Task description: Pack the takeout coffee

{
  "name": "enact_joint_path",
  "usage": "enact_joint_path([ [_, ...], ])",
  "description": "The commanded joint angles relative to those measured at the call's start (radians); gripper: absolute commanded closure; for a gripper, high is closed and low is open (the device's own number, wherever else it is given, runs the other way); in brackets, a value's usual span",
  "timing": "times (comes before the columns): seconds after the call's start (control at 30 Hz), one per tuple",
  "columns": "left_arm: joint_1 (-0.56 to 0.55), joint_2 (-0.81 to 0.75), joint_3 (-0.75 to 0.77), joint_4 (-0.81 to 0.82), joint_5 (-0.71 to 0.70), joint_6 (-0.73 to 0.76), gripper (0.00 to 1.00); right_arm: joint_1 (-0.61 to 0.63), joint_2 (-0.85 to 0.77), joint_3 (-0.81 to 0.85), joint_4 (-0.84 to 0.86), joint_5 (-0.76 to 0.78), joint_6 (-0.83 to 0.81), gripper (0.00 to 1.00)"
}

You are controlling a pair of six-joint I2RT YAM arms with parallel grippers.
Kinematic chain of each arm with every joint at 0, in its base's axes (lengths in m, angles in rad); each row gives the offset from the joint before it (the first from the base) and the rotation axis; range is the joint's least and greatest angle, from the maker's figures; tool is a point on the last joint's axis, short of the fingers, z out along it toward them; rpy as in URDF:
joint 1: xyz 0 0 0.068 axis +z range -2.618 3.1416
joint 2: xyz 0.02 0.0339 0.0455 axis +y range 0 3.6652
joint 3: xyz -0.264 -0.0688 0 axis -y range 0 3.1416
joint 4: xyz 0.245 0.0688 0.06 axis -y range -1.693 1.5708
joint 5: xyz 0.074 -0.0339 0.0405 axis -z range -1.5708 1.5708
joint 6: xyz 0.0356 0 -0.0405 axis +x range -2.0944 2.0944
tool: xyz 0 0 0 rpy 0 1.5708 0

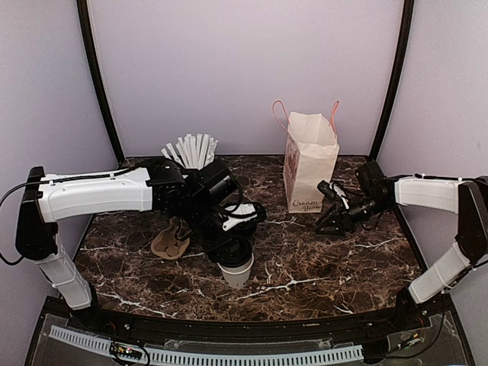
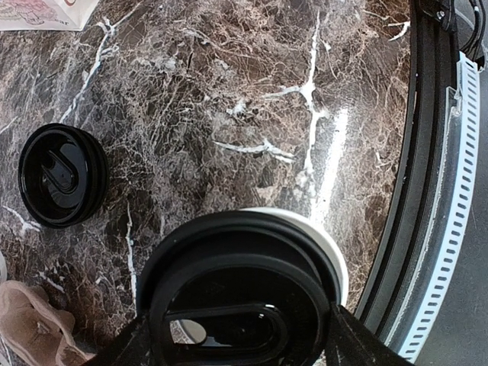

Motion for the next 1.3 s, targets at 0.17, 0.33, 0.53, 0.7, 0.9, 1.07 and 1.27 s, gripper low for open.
enact_joint_path([
  [0.17, 0.003, 0.022, 0.011, -0.026, 0.011, -0.012, 0.29, 0.004, 0.008, 0.007, -0.011, -0.003, -0.015, 0.55],
  [0.33, 0.003, 0.035, 0.021, -0.035, 0.021, -0.011, 0.29, 0.004, 0.011, 0.010, -0.016, -0.008, -0.018, 0.55],
  [0.53, 0.003, 0.043, 0.026, -0.049, 0.044, -0.008, 0.29, 0.004, 0.011, 0.010, -0.019, -0.009, -0.020, 0.55],
  [0.7, 0.003, 0.040, 0.043, -0.071, 0.047, -0.006, 0.30, 0.003, 0.011, 0.010, -0.022, -0.011, -0.023, 0.55],
  [0.9, 0.003, 0.030, 0.057, -0.092, 0.055, -0.003, 0.30, 0.004, 0.014, 0.012, -0.027, -0.014, -0.028, 0.55],
  [1.07, 0.003, 0.021, 0.059, -0.092, 0.054, -0.008, 0.30, 0.004, 0.013, 0.012, -0.029, -0.016, -0.029, 0.55],
  [1.27, 0.002, 0.027, 0.056, -0.079, 0.058, -0.016, 0.30, 0.003, 0.009, 0.012, -0.032, -0.015, -0.029, 0.55],
])
